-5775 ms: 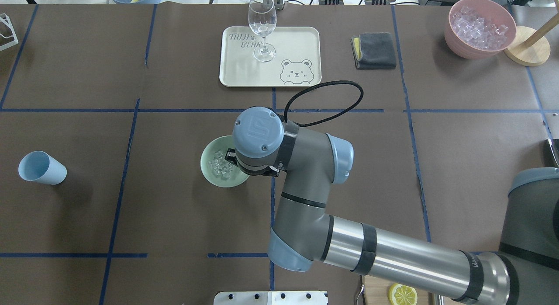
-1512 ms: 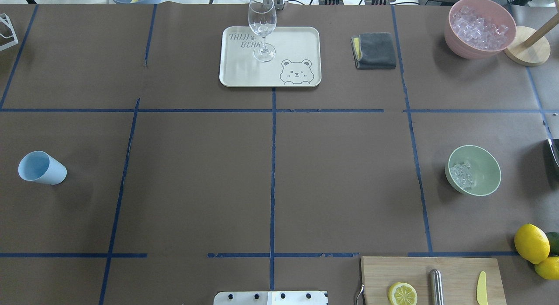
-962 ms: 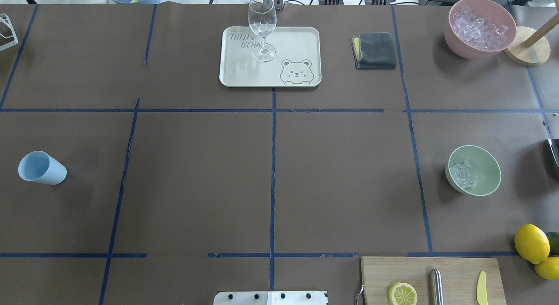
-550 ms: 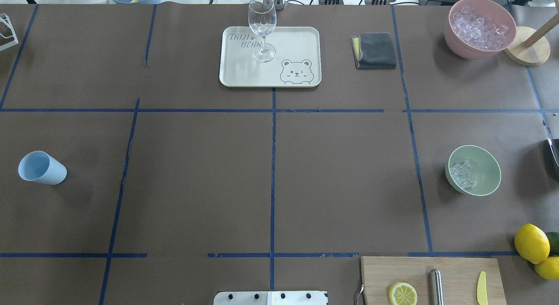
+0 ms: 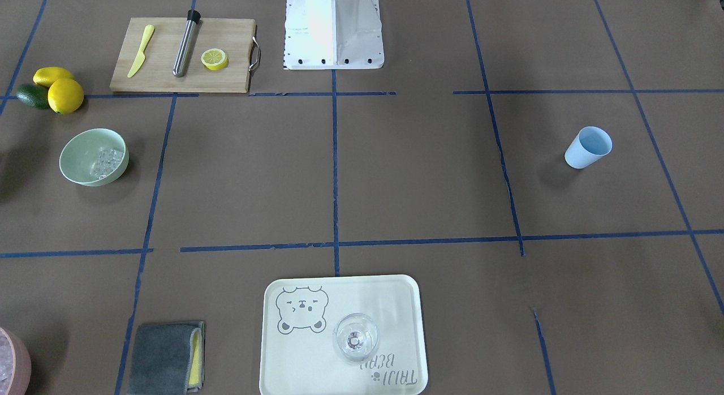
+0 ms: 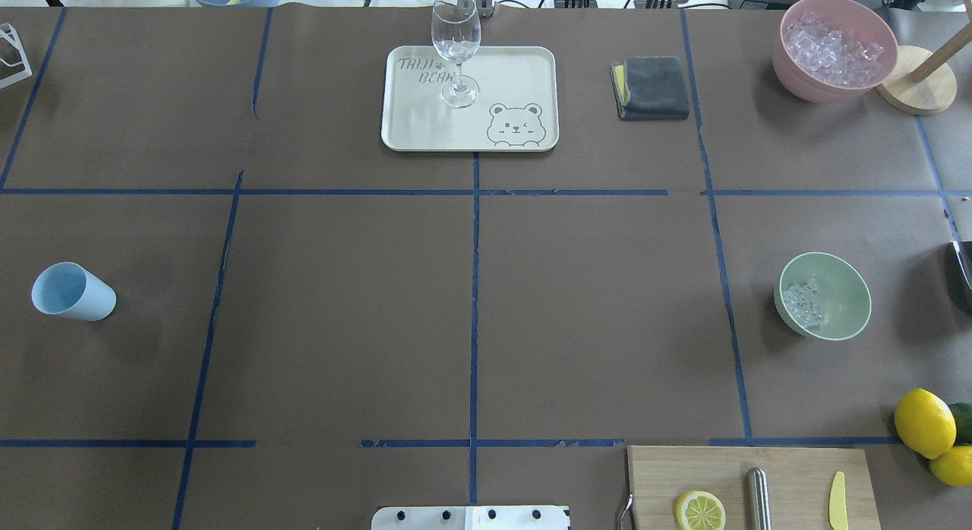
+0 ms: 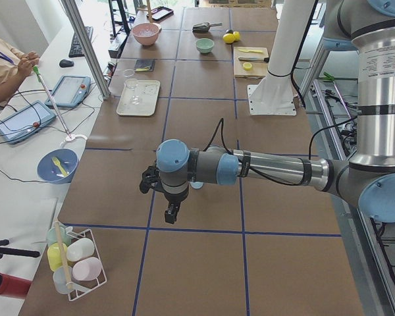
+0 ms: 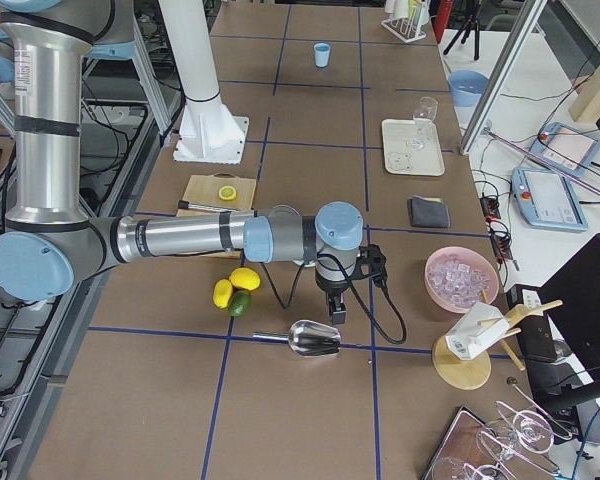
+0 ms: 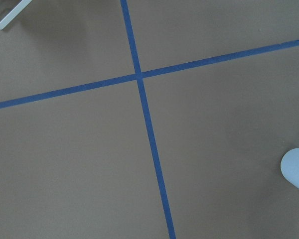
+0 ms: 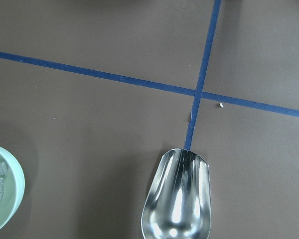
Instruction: Pour ice into bowl
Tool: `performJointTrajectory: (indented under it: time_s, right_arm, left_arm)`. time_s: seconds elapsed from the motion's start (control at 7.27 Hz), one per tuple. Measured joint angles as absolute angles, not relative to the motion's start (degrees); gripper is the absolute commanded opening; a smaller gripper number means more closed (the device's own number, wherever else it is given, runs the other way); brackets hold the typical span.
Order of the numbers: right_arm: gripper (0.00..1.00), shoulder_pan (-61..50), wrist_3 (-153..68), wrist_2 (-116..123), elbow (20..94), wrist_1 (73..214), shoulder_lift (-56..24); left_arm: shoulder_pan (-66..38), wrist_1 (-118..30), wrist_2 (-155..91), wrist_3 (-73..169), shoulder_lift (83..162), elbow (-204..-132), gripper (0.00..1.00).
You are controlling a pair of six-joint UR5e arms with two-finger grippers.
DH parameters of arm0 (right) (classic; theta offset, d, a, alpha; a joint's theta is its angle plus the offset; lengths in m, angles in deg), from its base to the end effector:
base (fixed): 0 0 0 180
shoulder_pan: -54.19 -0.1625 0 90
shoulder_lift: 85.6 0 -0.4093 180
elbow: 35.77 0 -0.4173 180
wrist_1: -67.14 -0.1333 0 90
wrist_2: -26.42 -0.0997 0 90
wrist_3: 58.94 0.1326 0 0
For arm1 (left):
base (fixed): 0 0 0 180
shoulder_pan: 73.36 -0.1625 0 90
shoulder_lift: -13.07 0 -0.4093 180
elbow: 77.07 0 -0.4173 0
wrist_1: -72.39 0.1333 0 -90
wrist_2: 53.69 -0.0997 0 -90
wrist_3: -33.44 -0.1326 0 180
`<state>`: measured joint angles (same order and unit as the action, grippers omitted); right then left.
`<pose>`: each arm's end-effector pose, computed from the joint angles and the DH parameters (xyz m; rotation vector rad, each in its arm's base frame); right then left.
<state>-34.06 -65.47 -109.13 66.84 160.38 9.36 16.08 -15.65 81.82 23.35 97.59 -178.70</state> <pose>0.0238 -0.4857 0.5996 0.1061 -0.7918 -0.1673 -0.0340 -0.4824 0.6106 0.1352 0.7869 0.2050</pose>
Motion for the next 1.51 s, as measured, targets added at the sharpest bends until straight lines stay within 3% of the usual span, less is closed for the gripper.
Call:
performJointTrajectory:
  time_s: [1.51]
  right_arm:
    - [1.00,-33.5,-65.4,-107.3,66.8,160.8,13.2]
  left_arm:
    - [16.1,-15.2,82.0,24.0,96.9,-175.2,1.00]
